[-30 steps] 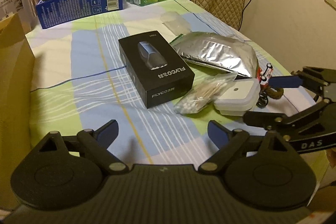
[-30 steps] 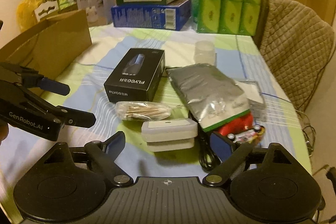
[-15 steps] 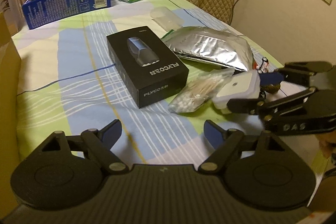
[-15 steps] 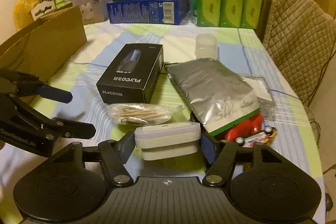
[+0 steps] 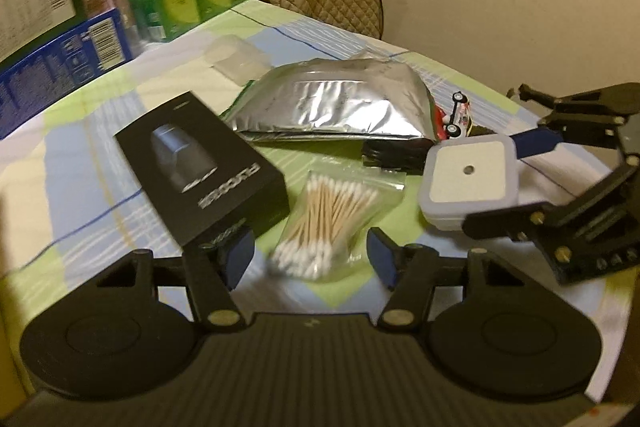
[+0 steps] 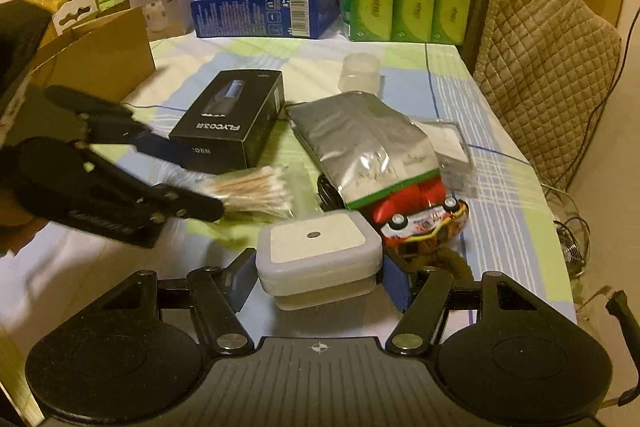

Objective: Organize objects
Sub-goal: 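Close the right tool on the white container while the left tool grasps the cotton swab bag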

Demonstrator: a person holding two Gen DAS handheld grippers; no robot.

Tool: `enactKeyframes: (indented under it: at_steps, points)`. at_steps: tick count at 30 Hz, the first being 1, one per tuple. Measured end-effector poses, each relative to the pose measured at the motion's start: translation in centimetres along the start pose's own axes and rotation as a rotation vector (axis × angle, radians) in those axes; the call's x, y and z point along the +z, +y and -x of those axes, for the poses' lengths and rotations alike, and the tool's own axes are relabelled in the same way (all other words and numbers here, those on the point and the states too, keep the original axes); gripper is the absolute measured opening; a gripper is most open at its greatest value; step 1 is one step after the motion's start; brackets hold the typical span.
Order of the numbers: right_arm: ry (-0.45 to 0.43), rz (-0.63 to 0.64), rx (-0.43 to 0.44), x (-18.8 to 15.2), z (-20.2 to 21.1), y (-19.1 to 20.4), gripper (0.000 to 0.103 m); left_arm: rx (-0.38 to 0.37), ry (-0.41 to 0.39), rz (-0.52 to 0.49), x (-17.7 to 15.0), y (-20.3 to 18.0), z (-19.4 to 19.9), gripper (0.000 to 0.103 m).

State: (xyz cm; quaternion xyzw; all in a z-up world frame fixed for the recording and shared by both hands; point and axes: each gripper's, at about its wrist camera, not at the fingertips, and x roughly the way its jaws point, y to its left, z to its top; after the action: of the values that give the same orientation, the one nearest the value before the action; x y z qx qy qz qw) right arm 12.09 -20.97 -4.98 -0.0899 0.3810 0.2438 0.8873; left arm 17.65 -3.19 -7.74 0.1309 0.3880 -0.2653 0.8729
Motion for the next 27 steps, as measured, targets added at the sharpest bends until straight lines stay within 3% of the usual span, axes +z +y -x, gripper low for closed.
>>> enactKeyframes:
  at_steps: [4,5,6,12,20,27]
  points:
    - [0.001,-0.012,0.001,-0.3,0.0,-0.2,0.063,-0.009,0.030,-0.021,0.5,-0.2,-1.7,0.058]
    - [0.002,-0.015,0.002,-0.4,0.0,-0.3,0.063,-0.012,0.041,-0.024,0.5,-0.2,-2.1,0.053]
    - [0.001,-0.018,0.002,-0.4,0.0,-0.3,0.063,-0.010,0.053,-0.024,0.5,-0.3,-2.5,0.042]
    - [-0.003,-0.032,0.009,-0.5,-0.4,-0.4,0.063,0.018,0.069,0.021,0.4,-0.3,-2.1,0.022]
    - [-0.011,-0.005,-0.004,-0.4,-1.1,0.3,0.066,0.050,0.078,0.144,-1.8,-0.4,2.2,0.021]
    - [-0.023,0.043,-0.042,-0.6,-0.9,1.2,0.062,0.060,0.093,0.181,-3.0,-0.4,2.7,0.021]
